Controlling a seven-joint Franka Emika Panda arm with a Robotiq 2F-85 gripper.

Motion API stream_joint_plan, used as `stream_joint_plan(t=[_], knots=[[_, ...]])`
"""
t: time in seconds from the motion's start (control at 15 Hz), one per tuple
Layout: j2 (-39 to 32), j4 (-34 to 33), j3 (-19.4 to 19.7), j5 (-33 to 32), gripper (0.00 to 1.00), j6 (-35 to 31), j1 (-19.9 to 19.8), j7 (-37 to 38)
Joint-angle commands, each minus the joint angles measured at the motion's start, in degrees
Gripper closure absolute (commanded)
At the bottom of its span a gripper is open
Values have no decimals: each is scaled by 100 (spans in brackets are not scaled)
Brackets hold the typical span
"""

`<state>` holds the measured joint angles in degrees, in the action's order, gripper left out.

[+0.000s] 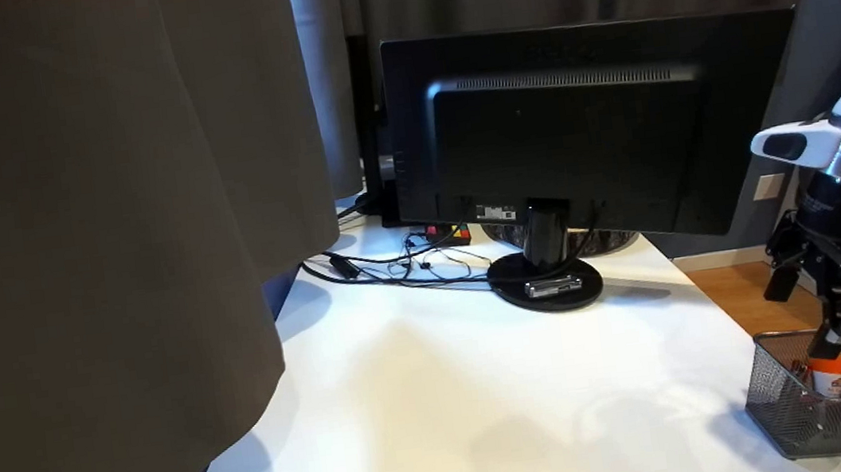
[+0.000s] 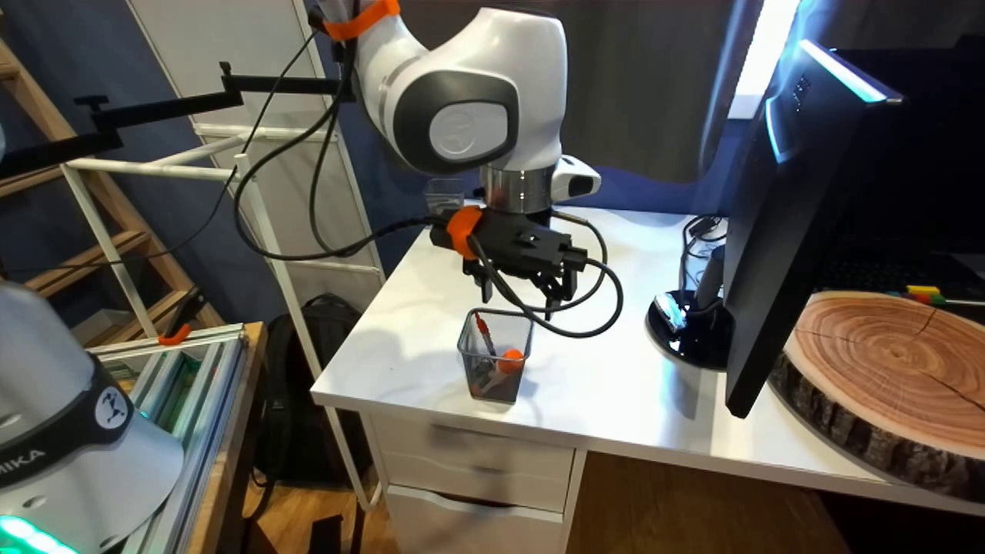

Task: Pick up the gray pen holder with items in it and pour out all the items it in onto the table, put the gray pen holder back on the table

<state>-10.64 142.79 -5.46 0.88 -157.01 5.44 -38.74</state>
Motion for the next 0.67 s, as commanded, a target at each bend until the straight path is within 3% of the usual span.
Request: stream_joint_plan(t=[0.0,0.2,0.4,0.53,0.6], knots=[[-19,-9,-171,-65,0,3,-175,61],[-183,-50,-57,-303,0,-130,-284,31],[-394,-117,-244,41,0,-260,-560,-398],[-604,-190,-710,878,2,-501,-954,-1008],[-695,-249,-1070,1453,10,-604,-1245,-1385]])
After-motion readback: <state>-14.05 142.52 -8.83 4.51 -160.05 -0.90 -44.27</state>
